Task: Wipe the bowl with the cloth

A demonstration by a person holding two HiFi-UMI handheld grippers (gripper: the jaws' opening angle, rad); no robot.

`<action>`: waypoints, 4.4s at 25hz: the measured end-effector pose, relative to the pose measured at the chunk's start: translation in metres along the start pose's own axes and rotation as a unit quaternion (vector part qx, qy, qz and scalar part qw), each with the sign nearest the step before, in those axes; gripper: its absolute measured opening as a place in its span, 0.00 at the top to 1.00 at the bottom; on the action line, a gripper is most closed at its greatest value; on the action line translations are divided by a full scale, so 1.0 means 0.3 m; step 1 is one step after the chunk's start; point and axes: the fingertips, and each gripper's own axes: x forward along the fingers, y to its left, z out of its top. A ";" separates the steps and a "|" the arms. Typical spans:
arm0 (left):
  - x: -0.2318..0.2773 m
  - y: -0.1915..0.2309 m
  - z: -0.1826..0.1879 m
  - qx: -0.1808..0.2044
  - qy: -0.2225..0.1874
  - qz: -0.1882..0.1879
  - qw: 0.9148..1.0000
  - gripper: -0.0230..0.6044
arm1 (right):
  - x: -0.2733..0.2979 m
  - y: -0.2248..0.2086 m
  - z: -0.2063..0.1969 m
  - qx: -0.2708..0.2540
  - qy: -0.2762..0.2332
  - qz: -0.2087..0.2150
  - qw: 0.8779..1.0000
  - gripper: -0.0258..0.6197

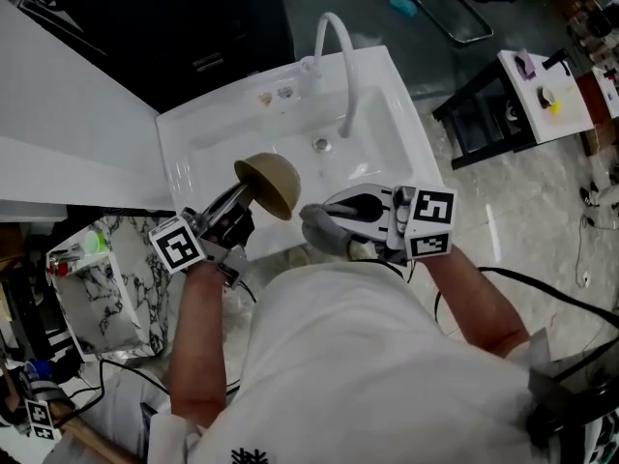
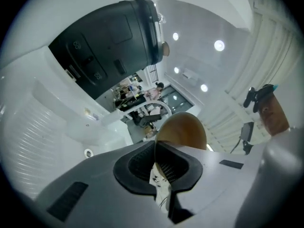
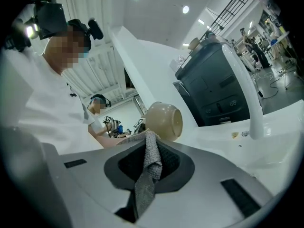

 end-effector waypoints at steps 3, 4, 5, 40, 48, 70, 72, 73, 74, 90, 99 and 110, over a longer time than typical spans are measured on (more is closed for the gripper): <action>-0.041 0.098 0.003 -0.031 0.007 0.061 0.998 0.93 | 0.019 0.014 -0.006 -0.014 0.001 -0.017 1.000 0.91; -0.053 0.131 0.004 -0.038 0.013 0.084 0.996 0.93 | 0.025 0.020 -0.007 -0.018 0.001 -0.021 1.000 0.91; -0.066 0.161 0.006 -0.039 0.019 0.105 0.994 0.93 | 0.031 0.027 -0.009 -0.022 0.001 -0.026 0.999 0.91; -0.203 0.909 0.118 -0.017 0.184 0.425 0.886 0.93 | 0.050 0.002 -0.028 -0.075 -0.017 -0.173 0.982 0.91; -0.188 1.005 0.138 -0.012 0.215 0.466 0.858 0.93 | 0.001 -0.032 -0.035 -0.066 -0.024 -0.199 0.977 0.91; -0.170 1.050 0.163 0.008 0.249 0.511 0.823 0.85 | -0.095 -0.051 -0.050 -0.060 -0.037 -0.213 0.974 0.91; -0.170 1.042 0.170 0.014 0.243 0.515 0.822 0.82 | -0.111 -0.048 -0.050 -0.061 -0.034 -0.211 0.975 0.91; -0.172 1.036 0.175 0.018 0.240 0.517 0.821 0.82 | -0.117 -0.047 -0.052 -0.061 -0.031 -0.210 0.975 0.91; -0.175 1.029 0.180 0.022 0.236 0.519 0.822 0.82 | -0.121 -0.047 -0.053 -0.061 -0.029 -0.209 0.976 0.91; -0.096 0.599 0.205 0.176 0.062 0.469 0.863 0.93 | -0.233 -0.058 -0.032 -0.090 0.003 -0.154 0.984 0.91; 0.067 0.063 -0.096 0.246 0.005 0.304 0.921 0.95 | -0.276 -0.058 -0.043 -0.101 0.032 -0.093 0.990 0.91; 0.296 -0.257 -0.427 0.272 0.060 0.212 0.937 0.95 | -0.311 -0.027 -0.050 -0.136 0.056 -0.016 0.989 0.91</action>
